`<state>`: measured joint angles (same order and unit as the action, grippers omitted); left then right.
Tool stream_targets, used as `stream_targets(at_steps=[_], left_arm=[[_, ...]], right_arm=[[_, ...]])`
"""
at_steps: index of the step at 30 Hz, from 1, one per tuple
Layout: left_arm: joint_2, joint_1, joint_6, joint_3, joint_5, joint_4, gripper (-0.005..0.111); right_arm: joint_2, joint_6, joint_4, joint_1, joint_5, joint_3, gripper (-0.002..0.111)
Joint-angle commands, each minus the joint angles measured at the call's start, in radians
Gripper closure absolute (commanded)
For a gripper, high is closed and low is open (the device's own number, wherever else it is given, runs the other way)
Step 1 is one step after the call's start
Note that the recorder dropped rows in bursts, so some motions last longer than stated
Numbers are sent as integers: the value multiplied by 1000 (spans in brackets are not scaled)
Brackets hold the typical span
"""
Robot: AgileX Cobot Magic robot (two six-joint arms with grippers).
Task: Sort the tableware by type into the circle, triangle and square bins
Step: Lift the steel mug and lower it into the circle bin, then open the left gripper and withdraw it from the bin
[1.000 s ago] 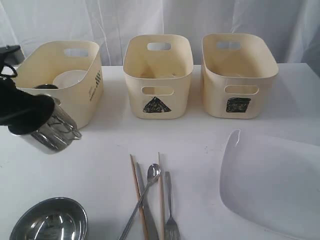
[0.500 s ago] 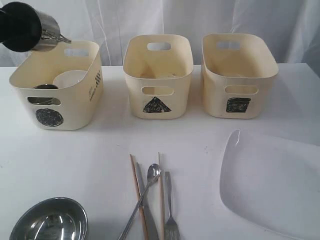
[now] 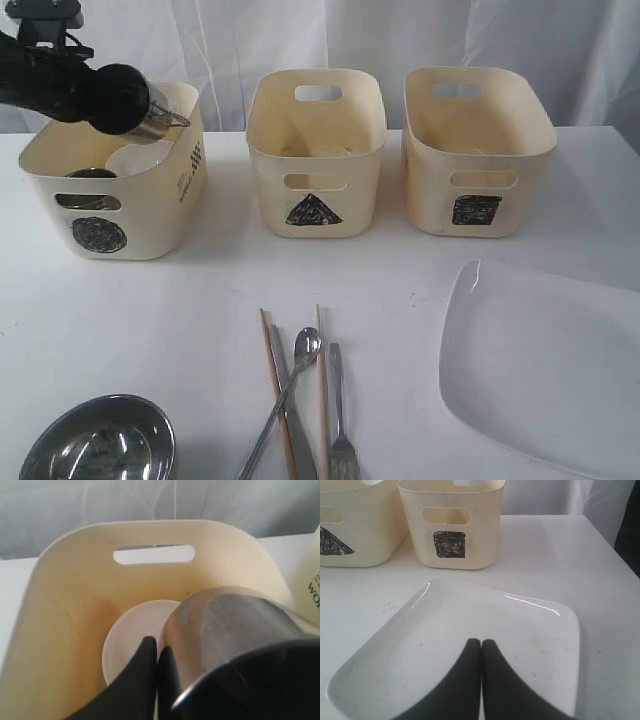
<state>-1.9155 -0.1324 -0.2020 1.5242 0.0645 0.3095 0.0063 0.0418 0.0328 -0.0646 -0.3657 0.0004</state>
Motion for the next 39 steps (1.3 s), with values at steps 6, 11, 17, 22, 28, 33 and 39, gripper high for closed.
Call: stream_targets(at_steps=[6, 11, 17, 22, 28, 33, 39], left_arm=[[-8, 3, 23, 47, 27, 15, 52], [-2, 3, 27, 47, 104, 15, 42], [60, 3, 23, 48, 195, 12, 42], [163, 3, 23, 48, 343, 12, 42], [264, 2, 23, 35, 957, 21, 49], [312, 2, -25, -120, 1091, 28, 79], [342, 2, -67, -369, 1106, 28, 106]], right_arm=[[-6, -5, 1, -5, 8, 0, 108], [-6, -5, 1, -5, 8, 0, 108], [-6, -5, 4, -5, 8, 0, 108], [-6, -5, 4, -5, 8, 0, 108], [-6, -5, 2, -5, 8, 0, 108], [-6, -5, 2, -5, 8, 0, 108], [-6, -5, 2, -5, 8, 0, 108]])
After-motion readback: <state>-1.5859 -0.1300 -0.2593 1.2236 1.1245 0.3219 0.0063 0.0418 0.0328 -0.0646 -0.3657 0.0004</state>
